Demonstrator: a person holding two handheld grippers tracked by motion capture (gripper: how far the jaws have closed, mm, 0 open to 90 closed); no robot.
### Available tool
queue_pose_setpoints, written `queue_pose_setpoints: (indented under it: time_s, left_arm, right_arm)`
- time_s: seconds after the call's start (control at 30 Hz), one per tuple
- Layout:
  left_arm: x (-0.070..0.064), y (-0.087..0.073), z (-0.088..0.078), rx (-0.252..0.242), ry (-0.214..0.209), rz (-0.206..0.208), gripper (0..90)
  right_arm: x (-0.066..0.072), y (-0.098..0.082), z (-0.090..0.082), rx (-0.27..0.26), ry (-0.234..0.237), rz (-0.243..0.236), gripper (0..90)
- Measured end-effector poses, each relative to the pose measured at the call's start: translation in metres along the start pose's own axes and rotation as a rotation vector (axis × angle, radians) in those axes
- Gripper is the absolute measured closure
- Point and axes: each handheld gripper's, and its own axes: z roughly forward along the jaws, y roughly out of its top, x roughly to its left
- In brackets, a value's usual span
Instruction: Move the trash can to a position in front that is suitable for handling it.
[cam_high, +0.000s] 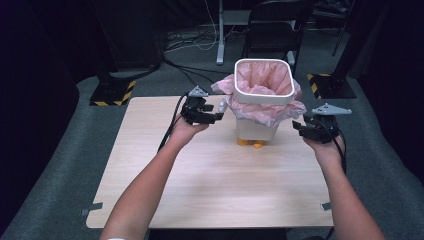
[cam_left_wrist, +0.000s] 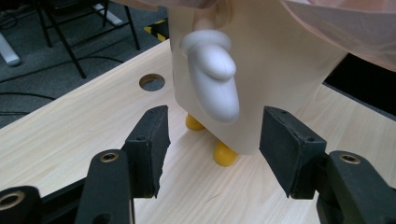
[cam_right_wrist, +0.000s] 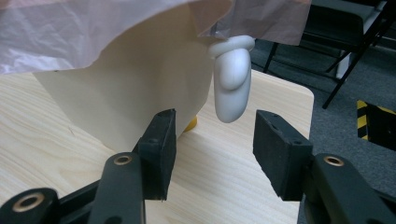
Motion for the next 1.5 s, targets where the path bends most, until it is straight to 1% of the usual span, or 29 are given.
queue_pose_setpoints:
  time_s: [0.1, 0.2, 0.23, 0.37, 0.47, 0.63, 0.73, 0.8, 0.97, 1.03, 1.13, 1.2, 1.23, 1.3, 1.37, 1.43, 1.5]
  left_arm:
    - [-0.001, 0.002, 0.003, -0.005, -0.003, -0.006, 42.8]
    - [-0.003, 0.005, 0.006, 0.001, 0.012, 0.009, 44.8]
    - [-0.003, 0.006, 0.007, 0.002, 0.011, 0.013, 45.1]
    - [-0.004, 0.007, 0.011, -0.007, 0.006, 0.003, 45.7]
    - [-0.004, 0.007, 0.014, -0.013, 0.001, -0.013, 46.6]
    - [-0.002, 0.007, 0.015, -0.026, 0.001, -0.014, 51.2]
    - [0.000, 0.007, 0.016, -0.037, -0.006, -0.034, 52.1]
    - [0.000, 0.008, 0.018, -0.037, -0.010, -0.040, 52.2]
    - [0.000, 0.007, 0.023, -0.025, -0.009, -0.038, 53.8]
    - [-0.001, 0.006, 0.026, -0.016, -0.011, -0.034, 57.5]
    - [-0.002, 0.005, 0.029, -0.010, -0.002, -0.030, 60.0]
    - [-0.001, 0.005, 0.031, -0.010, -0.006, -0.044, 61.4]
    - [-0.001, 0.005, 0.031, -0.011, -0.007, -0.048, 62.7]
    - [0.000, 0.005, 0.032, -0.012, -0.009, -0.058, 64.5]
    - [0.002, 0.005, 0.032, -0.011, -0.014, -0.060, 65.4]
    - [0.002, 0.005, 0.032, -0.013, -0.017, -0.066, 65.9]
    - [0.002, 0.005, 0.033, -0.013, -0.014, -0.064, 65.9]
  right_arm:
    - [0.000, 0.002, 0.003, 0.007, -0.005, -0.007, 48.0]
    - [0.000, 0.005, 0.005, 0.009, -0.011, -0.014, 47.9]
    - [0.000, 0.006, 0.006, 0.010, -0.012, -0.016, 47.8]
    - [-0.001, 0.008, 0.011, 0.012, -0.014, -0.022, 47.6]
    - [-0.002, 0.010, 0.014, 0.012, -0.011, -0.023, 47.7]
    - [-0.002, 0.013, 0.019, 0.005, -0.008, -0.010, 47.7]
    - [-0.001, 0.015, 0.024, 0.016, -0.008, -0.013, 47.8]
    - [-0.001, 0.018, 0.027, 0.023, -0.007, -0.013, 47.8]
    - [-0.002, 0.024, 0.034, 0.028, -0.007, -0.003, 48.4]
    - [-0.003, 0.025, 0.037, 0.036, -0.007, -0.002, 49.2]
    - [-0.005, 0.025, 0.040, 0.045, -0.005, -0.001, 51.6]
    - [-0.006, 0.025, 0.042, 0.051, -0.003, -0.002, 53.7]
    - [-0.007, 0.024, 0.043, 0.051, 0.003, 0.001, 56.4]
    - [-0.008, 0.024, 0.044, 0.046, 0.012, 0.003, 58.7]
    - [-0.009, 0.024, 0.044, 0.044, 0.010, 0.009, 61.7]
    - [-0.011, 0.024, 0.045, 0.040, 0.017, 0.023, 63.1]
    - [-0.013, 0.024, 0.046, 0.039, 0.024, 0.031, 63.0]
